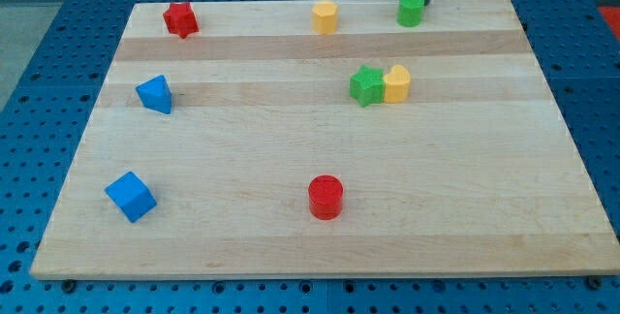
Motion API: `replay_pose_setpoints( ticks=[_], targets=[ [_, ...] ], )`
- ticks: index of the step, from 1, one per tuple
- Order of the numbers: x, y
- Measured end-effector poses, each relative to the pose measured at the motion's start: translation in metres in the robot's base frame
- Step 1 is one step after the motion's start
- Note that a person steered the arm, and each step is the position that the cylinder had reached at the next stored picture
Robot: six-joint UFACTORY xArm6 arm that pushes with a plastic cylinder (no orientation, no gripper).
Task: Push the green circle to the center
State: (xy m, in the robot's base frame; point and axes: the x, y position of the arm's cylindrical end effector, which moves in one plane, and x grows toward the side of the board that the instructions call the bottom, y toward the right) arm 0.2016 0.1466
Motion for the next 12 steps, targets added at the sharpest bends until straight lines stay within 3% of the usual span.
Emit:
replay_pose_setpoints(
  ticks=[4, 6, 9, 12],
  targets=[
    [0.059, 0.016],
    [0.049, 0.007],
    [0.056, -0.062],
    [0.103, -0.116]
  ],
)
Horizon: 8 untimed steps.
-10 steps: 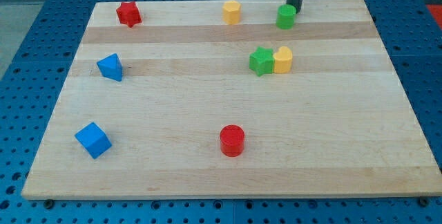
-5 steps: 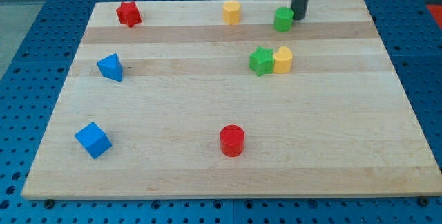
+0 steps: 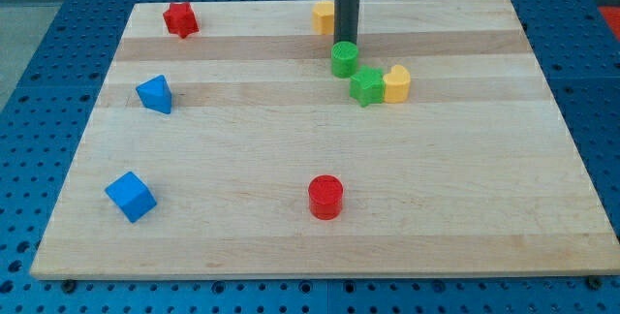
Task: Push the green circle to the center
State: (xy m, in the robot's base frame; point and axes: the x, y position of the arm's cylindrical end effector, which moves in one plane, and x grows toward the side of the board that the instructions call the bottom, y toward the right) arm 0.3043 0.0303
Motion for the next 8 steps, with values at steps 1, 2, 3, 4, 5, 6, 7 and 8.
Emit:
replay_pose_setpoints(
  ticks=[1, 2, 3, 4, 5, 6, 7, 8],
  targets=[
    [0.015, -0.004],
    [0.017, -0.017],
    [0.030, -0.026],
    [0.041, -0.030],
    [0.042, -0.038],
    [0.043, -0.046],
    [0.046, -0.048],
    [0.045, -0.048]
  ],
)
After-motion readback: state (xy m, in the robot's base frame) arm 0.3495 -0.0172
